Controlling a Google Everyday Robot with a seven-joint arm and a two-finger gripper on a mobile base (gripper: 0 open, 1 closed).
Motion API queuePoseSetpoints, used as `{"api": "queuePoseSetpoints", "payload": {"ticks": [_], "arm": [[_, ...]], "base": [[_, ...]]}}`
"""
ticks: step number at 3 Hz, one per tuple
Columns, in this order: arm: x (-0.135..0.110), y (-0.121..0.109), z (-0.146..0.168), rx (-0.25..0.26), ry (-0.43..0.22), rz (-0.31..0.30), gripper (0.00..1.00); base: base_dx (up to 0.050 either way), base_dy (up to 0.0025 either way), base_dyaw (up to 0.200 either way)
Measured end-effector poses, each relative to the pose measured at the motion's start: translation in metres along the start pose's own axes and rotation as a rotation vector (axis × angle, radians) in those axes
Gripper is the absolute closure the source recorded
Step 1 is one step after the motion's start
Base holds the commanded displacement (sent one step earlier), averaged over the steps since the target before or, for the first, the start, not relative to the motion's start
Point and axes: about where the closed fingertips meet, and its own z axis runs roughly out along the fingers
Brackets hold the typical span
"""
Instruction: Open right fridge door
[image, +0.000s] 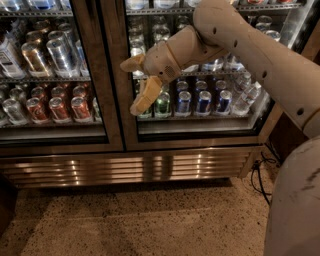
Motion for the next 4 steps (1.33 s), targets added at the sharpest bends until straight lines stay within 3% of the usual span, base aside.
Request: {"api": "queuePoseSetpoints", "payload": {"ticks": [1, 2, 3, 4], "arm": [[-0.005, 0.001, -0.004, 0.018, -0.043, -0.012, 0.00], [-0.029, 0.008, -0.024, 0.066, -0.058, -0.060, 0.00], [-0.029, 0.008, -0.024, 0.066, -0.058, -0.060, 0.00], [-0.032, 0.009, -0.023, 0.033, -0.172, -0.092, 0.00]], "base": [[0.000, 0.00000, 0.000], [0.000, 0.00000, 0.000], [0.000, 0.00000, 0.000], [0.000, 0.00000, 0.000]]}}
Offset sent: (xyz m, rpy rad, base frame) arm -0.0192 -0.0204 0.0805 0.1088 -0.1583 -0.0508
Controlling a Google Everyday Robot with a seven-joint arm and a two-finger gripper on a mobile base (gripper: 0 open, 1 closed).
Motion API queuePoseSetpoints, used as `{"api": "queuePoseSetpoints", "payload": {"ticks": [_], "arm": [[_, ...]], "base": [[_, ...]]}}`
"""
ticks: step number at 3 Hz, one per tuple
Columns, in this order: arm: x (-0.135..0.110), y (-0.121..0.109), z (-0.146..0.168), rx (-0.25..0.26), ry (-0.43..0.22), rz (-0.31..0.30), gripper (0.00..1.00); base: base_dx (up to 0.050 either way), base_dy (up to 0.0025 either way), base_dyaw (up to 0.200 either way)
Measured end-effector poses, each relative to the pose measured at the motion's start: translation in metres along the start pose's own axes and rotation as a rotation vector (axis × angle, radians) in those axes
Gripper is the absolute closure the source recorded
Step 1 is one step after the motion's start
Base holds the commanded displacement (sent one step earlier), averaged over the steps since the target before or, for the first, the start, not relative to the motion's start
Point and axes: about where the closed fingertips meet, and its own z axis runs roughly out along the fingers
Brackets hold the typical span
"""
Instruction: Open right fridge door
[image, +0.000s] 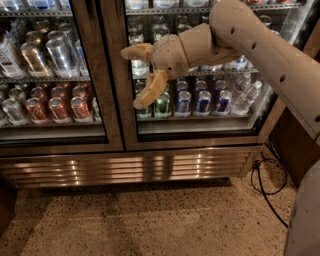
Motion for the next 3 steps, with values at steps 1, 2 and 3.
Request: {"api": "queuePoseSetpoints", "payload": {"ticks": [1, 2, 3], "arm": [[-0.006, 0.002, 0.000, -0.056, -0.251, -0.061, 0.00], [-0.006, 0.002, 0.000, -0.056, -0.250, -0.062, 0.00], [-0.023, 0.003, -0.007, -0.043, -0.244, -0.091, 0.00]], "base": [[0.000, 0.00000, 0.000], [0.000, 0.00000, 0.000], [0.000, 0.00000, 0.000]]}}
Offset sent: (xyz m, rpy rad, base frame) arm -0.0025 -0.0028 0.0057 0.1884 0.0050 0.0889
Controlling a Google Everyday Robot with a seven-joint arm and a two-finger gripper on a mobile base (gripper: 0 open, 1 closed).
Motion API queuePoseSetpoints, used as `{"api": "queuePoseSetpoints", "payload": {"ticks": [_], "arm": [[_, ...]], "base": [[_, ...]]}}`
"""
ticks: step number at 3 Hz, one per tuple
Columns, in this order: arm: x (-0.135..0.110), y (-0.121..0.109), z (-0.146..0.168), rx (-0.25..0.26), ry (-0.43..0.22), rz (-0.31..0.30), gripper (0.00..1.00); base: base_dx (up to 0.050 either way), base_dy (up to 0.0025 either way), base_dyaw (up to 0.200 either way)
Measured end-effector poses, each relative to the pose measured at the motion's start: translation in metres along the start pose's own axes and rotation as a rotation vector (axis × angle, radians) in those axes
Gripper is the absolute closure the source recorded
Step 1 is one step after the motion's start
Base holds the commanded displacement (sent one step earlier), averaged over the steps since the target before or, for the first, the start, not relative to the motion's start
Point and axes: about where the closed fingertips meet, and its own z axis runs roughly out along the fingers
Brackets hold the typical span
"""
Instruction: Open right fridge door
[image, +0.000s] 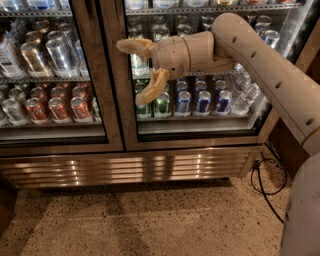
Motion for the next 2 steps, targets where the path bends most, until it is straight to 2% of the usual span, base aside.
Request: {"api": "queuePoseSetpoints", "payload": {"ticks": [1, 2], "arm": [[-0.0354, 0.0020, -0.0037, 0.016, 0.033, -0.062, 0.00], [-0.0354, 0.0020, -0.0037, 0.016, 0.033, -0.062, 0.00]], "base": [[0.000, 0.00000, 0.000], [0.047, 0.00002, 0.000]]}}
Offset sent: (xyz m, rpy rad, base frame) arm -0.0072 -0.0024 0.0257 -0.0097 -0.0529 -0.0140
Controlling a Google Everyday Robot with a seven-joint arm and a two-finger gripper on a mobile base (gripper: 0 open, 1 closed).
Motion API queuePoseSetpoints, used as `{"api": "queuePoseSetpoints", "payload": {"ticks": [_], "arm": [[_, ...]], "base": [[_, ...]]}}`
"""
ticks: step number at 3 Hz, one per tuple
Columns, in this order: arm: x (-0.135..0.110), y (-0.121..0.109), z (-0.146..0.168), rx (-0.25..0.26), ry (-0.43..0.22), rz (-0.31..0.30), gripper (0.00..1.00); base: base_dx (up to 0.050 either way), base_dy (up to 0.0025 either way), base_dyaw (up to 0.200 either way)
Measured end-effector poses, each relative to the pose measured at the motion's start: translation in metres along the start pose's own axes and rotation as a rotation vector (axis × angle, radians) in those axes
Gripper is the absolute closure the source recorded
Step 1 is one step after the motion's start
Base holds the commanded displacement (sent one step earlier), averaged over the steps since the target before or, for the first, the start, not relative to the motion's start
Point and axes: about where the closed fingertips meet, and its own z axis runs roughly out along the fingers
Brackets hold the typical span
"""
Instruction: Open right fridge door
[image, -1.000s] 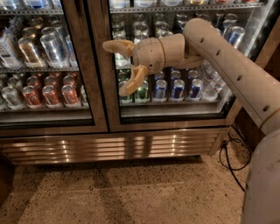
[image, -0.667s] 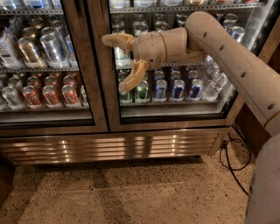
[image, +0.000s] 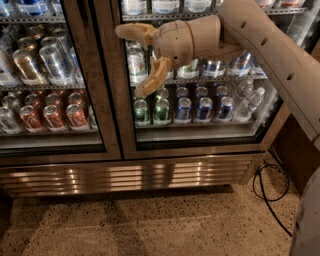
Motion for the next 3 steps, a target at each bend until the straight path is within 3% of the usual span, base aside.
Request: {"api": "queuePoseSetpoints", "payload": {"ticks": [1, 2, 3], "arm": [[0.000, 0.000, 0.000, 0.000, 0.000, 0.000, 0.00], [0.003, 0.003, -0.019, 0.065, -0.022, 0.005, 0.00], [0.003, 0.003, -0.019, 0.065, -0.022, 0.005, 0.00]], "base": [[0.000, 0.00000, 0.000], [0.000, 0.00000, 0.000], [0.000, 0.00000, 0.000]]}}
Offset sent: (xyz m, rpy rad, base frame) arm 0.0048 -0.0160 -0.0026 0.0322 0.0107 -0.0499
